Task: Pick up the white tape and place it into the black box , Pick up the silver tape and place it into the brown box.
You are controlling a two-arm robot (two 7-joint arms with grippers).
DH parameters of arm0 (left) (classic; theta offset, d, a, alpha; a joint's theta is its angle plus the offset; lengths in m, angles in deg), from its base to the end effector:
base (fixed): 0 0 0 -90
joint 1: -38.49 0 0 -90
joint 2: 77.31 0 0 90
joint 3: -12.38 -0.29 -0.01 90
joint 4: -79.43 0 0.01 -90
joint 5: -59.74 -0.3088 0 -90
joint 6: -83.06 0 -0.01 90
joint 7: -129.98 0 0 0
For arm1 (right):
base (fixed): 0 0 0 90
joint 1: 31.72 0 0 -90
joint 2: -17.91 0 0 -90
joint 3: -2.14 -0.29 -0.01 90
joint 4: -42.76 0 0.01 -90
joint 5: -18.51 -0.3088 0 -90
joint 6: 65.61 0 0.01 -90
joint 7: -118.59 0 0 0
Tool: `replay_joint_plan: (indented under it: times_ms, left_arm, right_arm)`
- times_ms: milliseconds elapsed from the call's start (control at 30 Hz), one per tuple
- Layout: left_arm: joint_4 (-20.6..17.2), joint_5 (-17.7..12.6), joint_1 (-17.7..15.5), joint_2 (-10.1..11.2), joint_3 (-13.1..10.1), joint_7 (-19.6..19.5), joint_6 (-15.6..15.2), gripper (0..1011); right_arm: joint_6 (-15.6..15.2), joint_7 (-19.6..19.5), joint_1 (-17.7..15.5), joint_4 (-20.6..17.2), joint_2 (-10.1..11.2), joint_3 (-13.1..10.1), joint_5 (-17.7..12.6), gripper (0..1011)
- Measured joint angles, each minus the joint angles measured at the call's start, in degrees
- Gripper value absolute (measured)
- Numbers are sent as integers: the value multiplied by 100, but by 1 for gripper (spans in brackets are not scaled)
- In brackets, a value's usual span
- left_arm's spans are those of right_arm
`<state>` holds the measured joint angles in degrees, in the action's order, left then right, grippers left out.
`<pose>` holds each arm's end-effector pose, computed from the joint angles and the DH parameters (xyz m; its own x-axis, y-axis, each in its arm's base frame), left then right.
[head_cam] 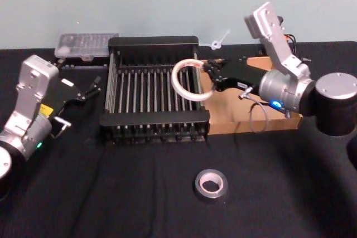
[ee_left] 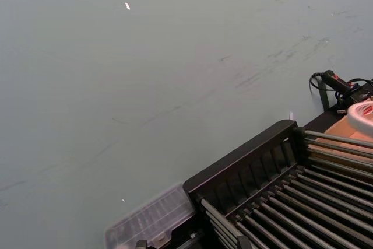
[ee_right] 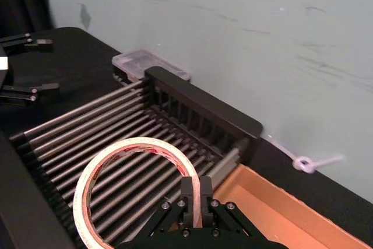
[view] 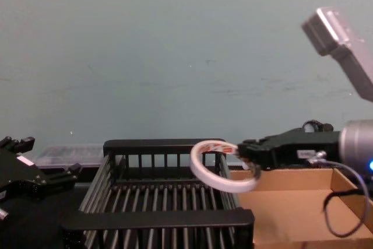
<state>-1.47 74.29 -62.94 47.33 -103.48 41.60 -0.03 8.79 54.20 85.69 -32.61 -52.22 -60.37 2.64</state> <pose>0.3581 0.0827 -0.3023 0.2923 0.8803 0.3736 -0.9553 0.2873 0.0702 0.4362 0.0073 -0.2350 0.6906 -0.7152 0.1080 0.7101 0.6420 -0.2892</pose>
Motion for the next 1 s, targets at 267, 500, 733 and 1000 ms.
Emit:
replay_joint_plan:
  times_ms: [267,500,733,1000]
  left_arm:
    - [0,0,0,0,0,0,0,1001]
    - [0,0,0,0,0,0,0,1002]
    - [0,0,0,0,0,0,0,1001]
    - [0,0,0,0,0,0,0,1001]
  right_arm:
    - [96,137,300,407,-307,256,116,75]
    - [162,168,442,618,-469,362,191,75]
    - [157,167,430,596,-448,354,190,77]
    - [150,162,418,576,-435,346,182,82]
